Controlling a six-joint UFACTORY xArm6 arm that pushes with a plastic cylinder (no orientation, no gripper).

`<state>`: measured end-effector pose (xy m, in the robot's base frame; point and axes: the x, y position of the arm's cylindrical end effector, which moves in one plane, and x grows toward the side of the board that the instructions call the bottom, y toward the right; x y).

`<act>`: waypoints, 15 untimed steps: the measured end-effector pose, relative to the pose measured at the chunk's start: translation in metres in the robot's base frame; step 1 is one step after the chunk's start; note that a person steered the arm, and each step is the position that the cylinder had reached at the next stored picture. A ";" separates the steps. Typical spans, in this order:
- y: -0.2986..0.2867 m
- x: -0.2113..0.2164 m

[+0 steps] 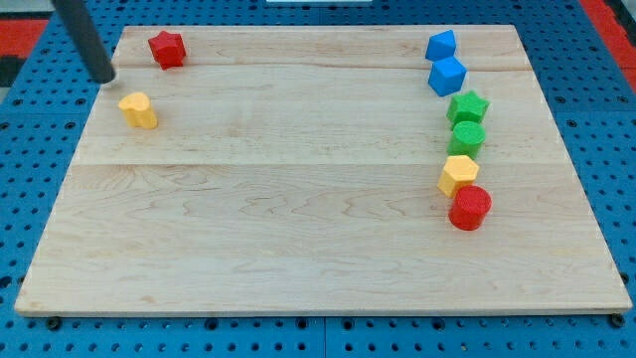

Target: Push the red star to the right of the blue triangle

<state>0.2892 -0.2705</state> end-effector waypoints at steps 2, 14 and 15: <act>-0.010 -0.026; 0.255 -0.050; 0.294 -0.061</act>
<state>0.2284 0.0230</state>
